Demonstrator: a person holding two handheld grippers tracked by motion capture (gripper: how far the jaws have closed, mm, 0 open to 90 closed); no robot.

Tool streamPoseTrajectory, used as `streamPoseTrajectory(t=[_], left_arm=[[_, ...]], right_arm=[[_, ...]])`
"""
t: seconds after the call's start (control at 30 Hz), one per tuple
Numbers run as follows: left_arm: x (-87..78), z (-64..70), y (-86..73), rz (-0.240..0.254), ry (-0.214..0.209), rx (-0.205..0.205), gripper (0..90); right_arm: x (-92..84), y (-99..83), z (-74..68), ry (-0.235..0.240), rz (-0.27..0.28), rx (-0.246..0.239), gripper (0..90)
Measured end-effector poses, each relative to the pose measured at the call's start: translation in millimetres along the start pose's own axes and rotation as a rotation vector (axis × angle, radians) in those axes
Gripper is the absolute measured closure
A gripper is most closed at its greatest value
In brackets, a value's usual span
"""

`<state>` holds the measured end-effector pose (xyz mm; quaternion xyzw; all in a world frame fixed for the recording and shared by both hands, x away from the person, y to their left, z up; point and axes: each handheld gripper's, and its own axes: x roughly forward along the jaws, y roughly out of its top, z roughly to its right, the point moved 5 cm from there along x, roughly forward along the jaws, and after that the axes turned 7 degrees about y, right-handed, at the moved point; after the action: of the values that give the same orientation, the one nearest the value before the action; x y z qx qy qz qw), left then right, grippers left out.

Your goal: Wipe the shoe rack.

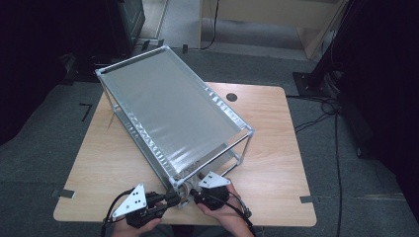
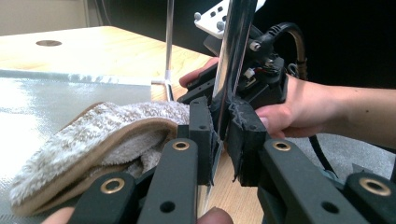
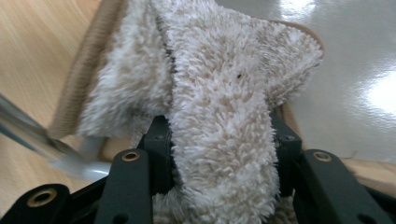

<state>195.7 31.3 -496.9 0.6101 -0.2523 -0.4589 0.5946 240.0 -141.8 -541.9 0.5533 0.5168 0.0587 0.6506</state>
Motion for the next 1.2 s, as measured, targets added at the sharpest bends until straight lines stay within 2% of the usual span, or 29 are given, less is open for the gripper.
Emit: streamPoseTrajectory(t=[0.1, 0.17, 0.4, 0.5, 0.53, 0.63, 0.73, 0.8, 0.83, 0.87, 0.9, 0.93, 1.03, 1.1, 1.2], left_arm=[[0.1, 0.0, 0.0, 0.000, 0.001, 0.000, 80.6], [0.2, 0.0, 0.0, 0.000, 0.002, 0.001, 80.6], [0.2, 0.1, 0.0, 0.000, 0.001, 0.000, 80.6], [0.2, 0.0, 0.0, 0.000, 0.001, 0.000, 80.6], [0.3, 0.1, 0.0, 0.000, 0.002, -0.001, 80.6], [0.4, 0.1, -0.1, 0.000, 0.001, -0.005, 80.5], [0.4, 0.0, -0.2, -0.001, -0.002, -0.008, 80.5], [0.6, 0.1, -0.3, 0.001, -0.001, -0.009, 80.5], [0.6, -0.1, -0.3, 0.001, -0.001, -0.009, 80.6], [0.6, -0.1, -0.3, 0.001, 0.000, -0.009, 80.6], [0.6, -0.1, -0.3, 0.001, 0.000, -0.009, 80.5], [0.6, -0.1, -0.3, 0.001, 0.000, -0.009, 80.5], [0.6, 0.1, -0.4, 0.001, -0.001, -0.009, 80.5], [0.6, -0.1, -0.4, 0.002, -0.001, -0.010, 80.6], [0.7, -0.2, -0.5, 0.002, -0.002, -0.010, 80.5]], right_arm=[[-3.9, -1.2, 15.4, -0.042, -0.005, 0.015, 53.8], [-8.4, -2.5, 30.0, -0.086, -0.005, 0.032, 53.8], [-33.8, -10.6, 90.7, -0.311, 0.036, 0.174, 50.9], [-42.8, -14.0, 106.9, -0.356, 0.070, 0.250, 51.0], [-43.7, -14.3, 107.5, -0.349, 0.075, 0.261, 52.0], [-39.5, -13.7, 98.9, -0.343, 0.056, 0.232, 54.6], [-31.2, -11.0, 79.7, -0.270, 0.041, 0.203, 55.1], [-23.0, -8.4, 61.0, -0.205, 0.023, 0.155, 55.2], [-19.9, -7.4, 53.9, -0.181, 0.017, 0.147, 55.3], [-14.1, -5.5, 43.0, -0.145, 0.011, 0.116, 55.3], [-14.1, -5.5, 43.0, -0.145, 0.011, 0.116, 55.3], [-5.4, -2.2, 23.7, -0.081, -0.002, 0.070, 55.3], [3.8, 0.0, -0.2, 0.003, -0.016, -0.005, 55.3], [7.4, -0.1, -7.2, 0.014, -0.024, -0.049, 55.3], [8.0, 0.1, -0.9, 0.021, -0.019, -0.006, 54.8]])
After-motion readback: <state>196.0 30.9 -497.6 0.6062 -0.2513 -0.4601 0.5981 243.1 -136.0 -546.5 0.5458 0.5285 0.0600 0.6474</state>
